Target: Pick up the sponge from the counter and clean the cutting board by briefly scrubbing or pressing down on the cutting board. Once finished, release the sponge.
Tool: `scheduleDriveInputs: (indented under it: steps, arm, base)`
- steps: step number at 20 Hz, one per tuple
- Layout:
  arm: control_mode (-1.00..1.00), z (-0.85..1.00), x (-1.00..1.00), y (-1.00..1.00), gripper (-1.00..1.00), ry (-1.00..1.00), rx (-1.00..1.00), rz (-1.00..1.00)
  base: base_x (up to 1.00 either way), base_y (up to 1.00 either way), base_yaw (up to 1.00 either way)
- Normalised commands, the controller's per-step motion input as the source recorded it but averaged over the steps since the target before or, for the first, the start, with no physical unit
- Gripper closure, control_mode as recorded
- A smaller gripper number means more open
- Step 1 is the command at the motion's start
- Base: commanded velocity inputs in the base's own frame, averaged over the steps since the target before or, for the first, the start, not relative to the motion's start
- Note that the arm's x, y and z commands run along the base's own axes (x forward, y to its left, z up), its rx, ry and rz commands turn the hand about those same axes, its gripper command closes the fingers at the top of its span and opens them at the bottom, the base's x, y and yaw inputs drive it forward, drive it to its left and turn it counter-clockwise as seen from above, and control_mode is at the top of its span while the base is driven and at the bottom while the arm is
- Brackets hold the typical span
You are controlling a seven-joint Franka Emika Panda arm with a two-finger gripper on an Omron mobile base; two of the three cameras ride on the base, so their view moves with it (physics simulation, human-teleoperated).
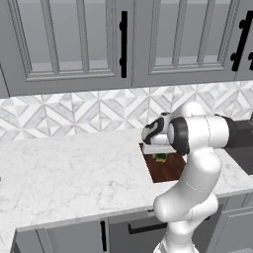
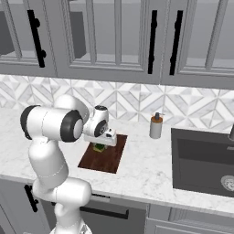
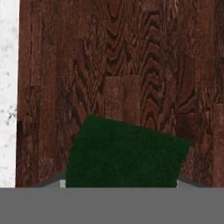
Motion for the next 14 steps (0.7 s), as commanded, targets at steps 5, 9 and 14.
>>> scheduleDriveInputs:
  steps: [5,9,14]
  arm:
    - [-1.0,-0.69,0.12,0.0,1.0,0.0,0.0,0.0]
    - [-1.0,-0.37,0.15,0.0,1.0,0.0,0.0,0.0]
    - [-1.0,0.0,0.26,-0.38,1.0,0.0,0.02,0.0]
  base:
    - [0.0,0.0,0.0]
    - [0.0,0.0,0.0]
    - [0.0,0.0,0.0]
